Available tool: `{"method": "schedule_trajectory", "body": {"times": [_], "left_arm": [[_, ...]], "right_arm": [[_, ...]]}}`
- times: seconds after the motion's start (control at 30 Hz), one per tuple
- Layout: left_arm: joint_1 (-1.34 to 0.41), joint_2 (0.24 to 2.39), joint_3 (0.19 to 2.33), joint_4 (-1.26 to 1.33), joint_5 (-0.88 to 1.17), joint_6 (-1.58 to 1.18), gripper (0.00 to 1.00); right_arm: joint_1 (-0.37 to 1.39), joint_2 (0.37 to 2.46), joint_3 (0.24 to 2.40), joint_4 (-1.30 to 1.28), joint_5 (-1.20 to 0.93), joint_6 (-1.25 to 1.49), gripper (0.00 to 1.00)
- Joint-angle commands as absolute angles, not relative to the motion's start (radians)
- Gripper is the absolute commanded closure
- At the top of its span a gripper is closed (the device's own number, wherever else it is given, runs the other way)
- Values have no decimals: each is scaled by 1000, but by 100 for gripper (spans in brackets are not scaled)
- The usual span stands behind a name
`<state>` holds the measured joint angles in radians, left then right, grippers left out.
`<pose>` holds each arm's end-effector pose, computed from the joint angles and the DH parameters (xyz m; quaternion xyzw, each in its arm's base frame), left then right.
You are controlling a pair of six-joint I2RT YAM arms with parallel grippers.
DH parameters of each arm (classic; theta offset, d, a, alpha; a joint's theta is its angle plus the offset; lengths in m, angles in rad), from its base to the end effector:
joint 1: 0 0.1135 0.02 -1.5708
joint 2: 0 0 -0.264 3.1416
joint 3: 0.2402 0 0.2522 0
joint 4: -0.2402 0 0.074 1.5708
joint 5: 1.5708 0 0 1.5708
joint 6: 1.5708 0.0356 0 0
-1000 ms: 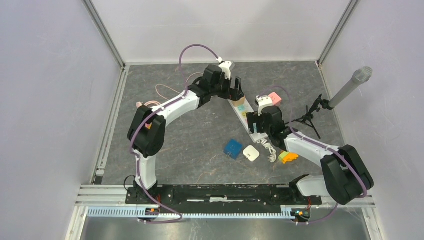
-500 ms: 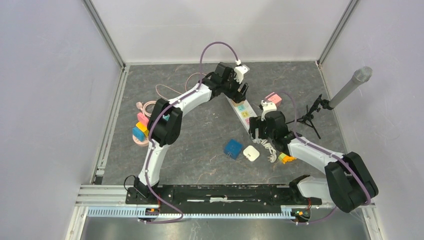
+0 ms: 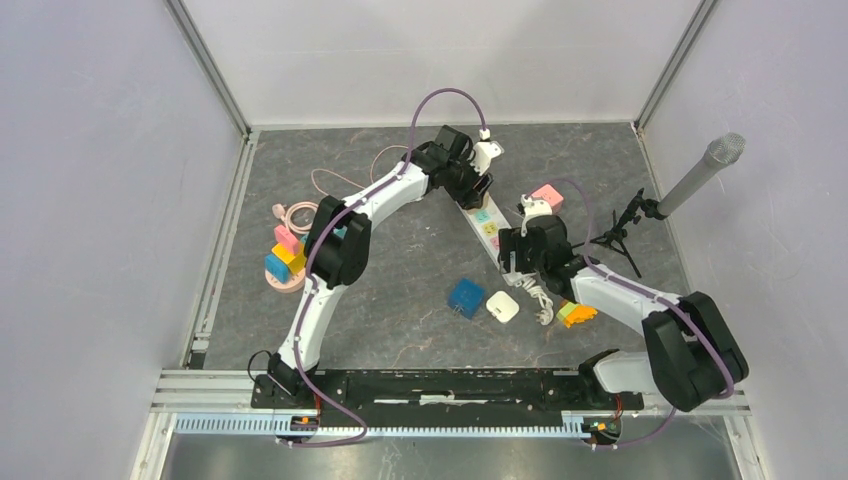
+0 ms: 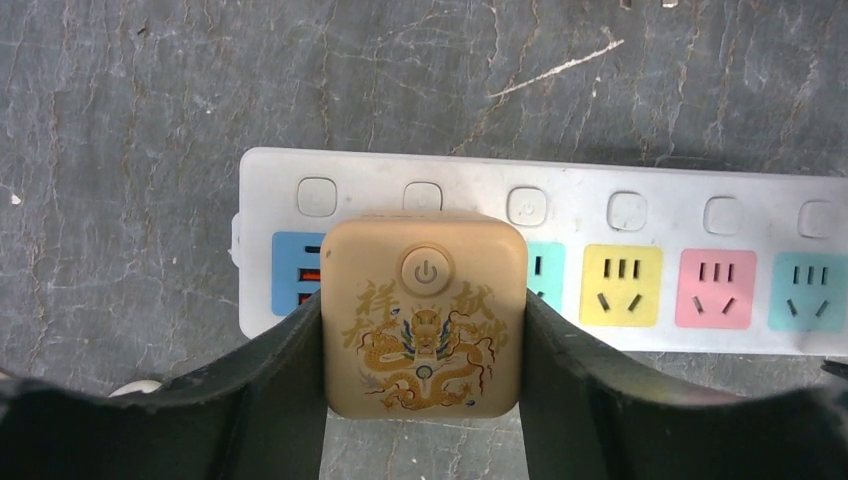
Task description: Pull the plug off the socket
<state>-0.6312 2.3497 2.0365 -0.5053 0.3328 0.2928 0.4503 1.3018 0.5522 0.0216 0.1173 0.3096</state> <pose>0.4215 -0.3225 0.2044 0.4633 0.7940 -0.2129 0.3312 0.2284 0.1058 0.1723 -0.0401 0.9104 0.1018 0.3991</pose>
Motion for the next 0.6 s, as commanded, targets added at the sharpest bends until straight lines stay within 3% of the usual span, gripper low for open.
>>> {"method": "schedule_trajectory", "body": {"times": [0.0, 0.23, 0.57], "left_arm": [[-638, 2362, 2077, -563, 357, 337, 47], [-638, 2342, 2089, -563, 374, 334, 65], [-637, 2325, 2132, -595, 487, 287, 71]], "right_arm": [[451, 1353, 595, 61, 115, 220, 13], [451, 1501, 677, 30, 107, 169, 14], [457, 1588, 653, -27, 74, 206, 37]]}}
